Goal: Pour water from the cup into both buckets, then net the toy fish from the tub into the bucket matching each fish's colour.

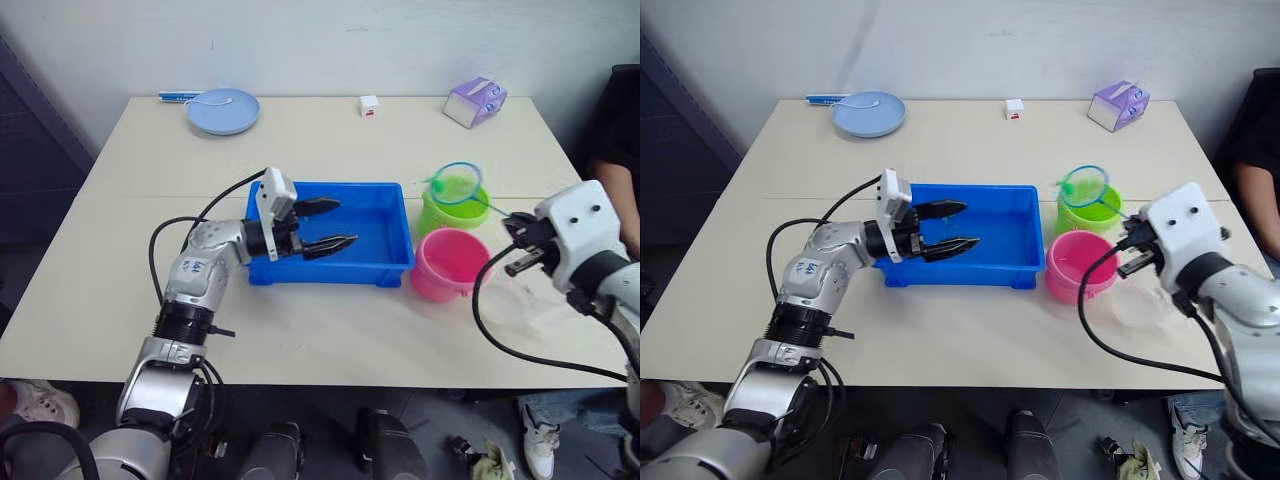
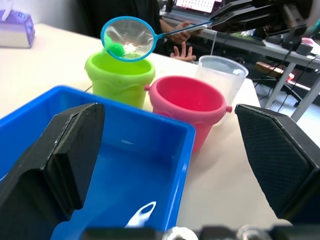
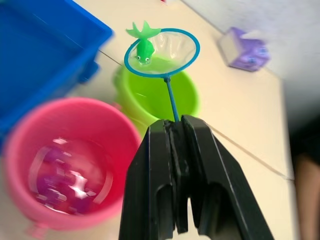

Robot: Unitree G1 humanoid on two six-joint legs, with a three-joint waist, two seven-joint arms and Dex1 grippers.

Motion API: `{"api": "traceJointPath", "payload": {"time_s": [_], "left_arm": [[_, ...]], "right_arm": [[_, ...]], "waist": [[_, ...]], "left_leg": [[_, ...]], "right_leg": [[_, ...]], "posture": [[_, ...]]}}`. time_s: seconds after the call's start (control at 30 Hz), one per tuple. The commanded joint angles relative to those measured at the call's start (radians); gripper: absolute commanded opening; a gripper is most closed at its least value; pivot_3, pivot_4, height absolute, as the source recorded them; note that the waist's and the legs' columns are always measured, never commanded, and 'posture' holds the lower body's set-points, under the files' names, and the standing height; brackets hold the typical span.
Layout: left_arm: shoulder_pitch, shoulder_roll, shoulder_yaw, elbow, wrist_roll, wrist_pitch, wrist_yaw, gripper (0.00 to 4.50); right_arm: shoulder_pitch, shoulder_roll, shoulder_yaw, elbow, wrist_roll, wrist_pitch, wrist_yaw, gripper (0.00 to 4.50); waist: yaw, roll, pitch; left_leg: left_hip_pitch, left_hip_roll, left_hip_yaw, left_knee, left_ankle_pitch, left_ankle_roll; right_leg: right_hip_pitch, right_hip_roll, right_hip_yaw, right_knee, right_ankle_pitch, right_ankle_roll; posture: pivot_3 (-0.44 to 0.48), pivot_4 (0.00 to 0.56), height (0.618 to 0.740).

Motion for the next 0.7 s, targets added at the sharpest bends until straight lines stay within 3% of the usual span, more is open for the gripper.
{"api": "traceJointPath", "payload": {"time_s": [0.03, 0.2, 0.23, 0.47, 0.57, 0.63, 0.7], "left_arm": [[-0.01, -0.005, -0.007, -0.042, 0.001, -0.008, -0.011, 4.5], [0.003, -0.006, -0.005, -0.072, 0.0, 0.006, 0.008, 4.5], [0.005, -0.007, -0.004, -0.076, 0.0, 0.009, 0.014, 4.5], [0.012, 0.001, 0.004, -0.103, -0.003, 0.022, 0.038, 4.5], [0.009, 0.007, 0.01, -0.098, -0.003, 0.022, 0.041, 4.5], [0.007, 0.011, 0.01, -0.096, 0.001, 0.023, 0.045, 4.5], [0.006, 0.019, 0.015, -0.09, 0.008, 0.023, 0.058, 4.5]], "right_arm": [[0.032, -0.156, 0.094, 0.079, -0.191, -0.228, -0.038, 0.79], [0.106, -0.44, 0.253, 0.249, -0.513, -0.594, -0.068, 0.79], [0.107, -0.451, 0.27, 0.277, -0.533, -0.64, -0.078, 0.79], [0.067, -0.441, 0.248, 0.4, -0.632, -0.806, -0.164, 0.79], [0.058, -0.432, 0.229, 0.4, -0.604, -0.829, -0.125, 0.79], [0.063, -0.397, 0.216, 0.398, -0.572, -0.83, -0.109, 0.79], [0.029, -0.293, 0.183, 0.364, -0.461, -0.774, -0.092, 0.79]], "waist": [[-0.002, 0.0, 0.0], [-0.002, 0.0, 0.0], [-0.002, 0.0, 0.0], [-0.001, 0.0, 0.0], [-0.001, 0.0, 0.0], [-0.001, 0.0, 0.0], [-0.001, -0.001, 0.0]], "left_leg": [[0.0, 0.0, 0.001, 0.0, 0.0, 0.0], [0.001, 0.0, 0.003, -0.001, 0.0, 0.0], [0.001, -0.001, 0.004, -0.001, 0.0, 0.0], [0.001, 0.0, 0.004, 0.0, 0.0, 0.0], [0.001, 0.0, 0.004, 0.0, 0.0, 0.0], [0.001, 0.001, 0.004, 0.0, 0.0, 0.0], [0.001, 0.001, 0.003, 0.0, 0.0, 0.0]], "right_leg": [[0.0, 0.0, 0.001, 0.0, 0.0, 0.0], [-0.002, 0.001, 0.002, -0.001, 0.0, 0.0], [-0.003, 0.001, 0.002, -0.001, 0.0, 0.0], [-0.002, 0.001, 0.002, -0.001, 0.0, 0.0], [-0.002, 0.001, 0.002, -0.001, 0.0, 0.0], [-0.002, 0.001, 0.002, -0.001, 0.0, 0.0], [-0.001, 0.001, 0.002, -0.002, 0.0, 0.0]], "posture": [[0.0, 0.15, 0.74], [0.0, 0.15, 0.74], [0.0, 0.15, 0.74], [0.0, 0.15, 0.74], [0.0, 0.15, 0.74], [0.0, 0.15, 0.74], [0.0, 0.15, 0.74]]}}
